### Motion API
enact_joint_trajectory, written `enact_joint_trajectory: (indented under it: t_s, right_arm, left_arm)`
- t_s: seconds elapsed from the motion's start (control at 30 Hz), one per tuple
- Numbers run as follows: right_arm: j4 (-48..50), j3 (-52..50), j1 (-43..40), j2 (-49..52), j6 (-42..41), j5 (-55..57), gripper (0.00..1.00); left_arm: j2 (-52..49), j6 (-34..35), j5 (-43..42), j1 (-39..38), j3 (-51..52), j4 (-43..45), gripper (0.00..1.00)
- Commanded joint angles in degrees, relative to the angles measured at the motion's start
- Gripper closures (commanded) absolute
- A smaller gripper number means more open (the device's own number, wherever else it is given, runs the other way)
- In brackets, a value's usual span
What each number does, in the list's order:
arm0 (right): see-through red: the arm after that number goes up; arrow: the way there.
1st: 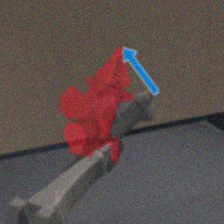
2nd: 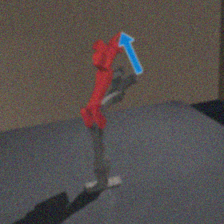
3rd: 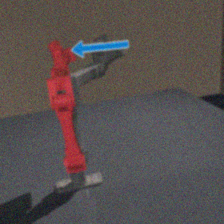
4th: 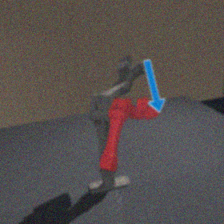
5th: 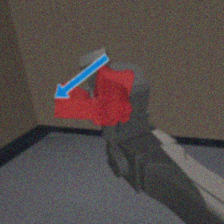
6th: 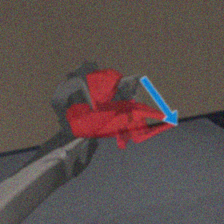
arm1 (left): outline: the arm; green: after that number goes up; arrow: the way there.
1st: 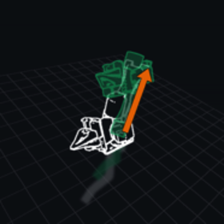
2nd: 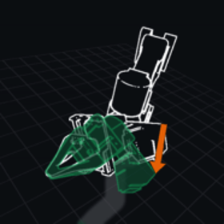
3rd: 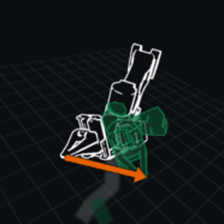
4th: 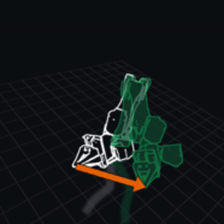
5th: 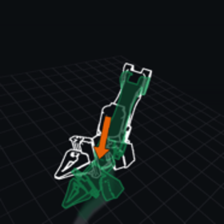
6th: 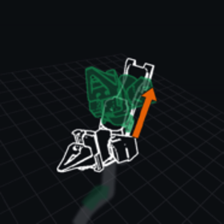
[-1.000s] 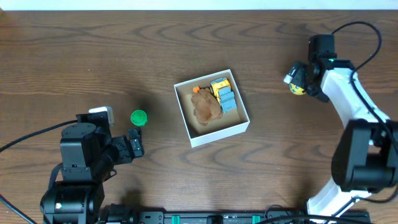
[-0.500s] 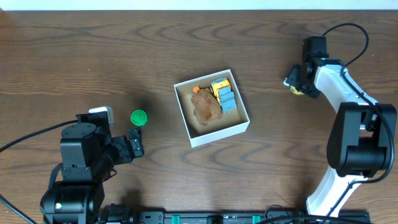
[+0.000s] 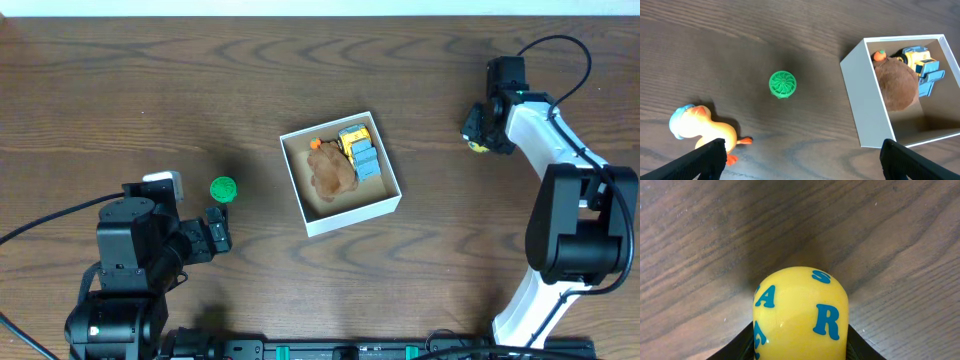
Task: Pack container
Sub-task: 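Grasp the yellow letter ball with the right gripper, then place the yellow ball into the box's left corner and release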
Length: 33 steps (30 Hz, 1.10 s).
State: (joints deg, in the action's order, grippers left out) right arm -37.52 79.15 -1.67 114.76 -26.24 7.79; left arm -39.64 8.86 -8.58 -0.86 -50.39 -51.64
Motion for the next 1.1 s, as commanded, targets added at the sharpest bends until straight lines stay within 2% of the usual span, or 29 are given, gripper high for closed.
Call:
enact_joint_trajectory:
  t_s: [0.0,0.07,0.17,0.3,0.43,0.53,0.7,0.87,1.07]
  right_arm:
    - [-1.62,-0.04,1.66,-5.2,4.15,-0.74,0.86]
    - [-2.16,-0.02,3.43,-9.81,6.38,-0.74,0.93]
    - [-3.08,-0.02,6.93,-16.79,8.37,-0.92,0.97]
    - [-3.93,-0.02,15.89,-25.57,12.44,-3.58,0.96]
    - [-4.74,-0.02,26.1,-28.28,13.0,-3.34,0.95]
    - [-4.26,-0.11,32.5,-26.95,9.7,-3.85,0.99]
    - [-0.09,-0.11,39.36,-20.5,7.63,-6.08,0.99]
    - [6.14,-0.11,42.47,-13.57,7.65,-10.01,0.98]
    - [9.18,-0.11,43.87,-7.56,7.72,-12.2,0.9]
  left_arm:
    - [0.02,0.26,0.68,-0.13,-0.74,0.22,0.02]
    - [0.02,0.26,0.68,-0.13,-0.74,0.26,0.02]
    - [0.02,0.24,0.68,-0.13,-0.74,0.24,0.02]
    - [0.02,0.26,0.68,-0.13,-0.74,0.26,0.02]
    - [0.02,0.26,0.68,-0.13,-0.74,0.24,0.02]
    - [0.02,0.26,0.68,-0.13,-0.74,0.24,0.02]
    - [0.02,0.26,0.68,-0.13,-0.74,0.22,0.02]
    - [0.02,0.26,0.68,-0.13,-0.74,0.22,0.02]
    - [0.02,0.26,0.68,-0.13,-0.74,0.22,0.02]
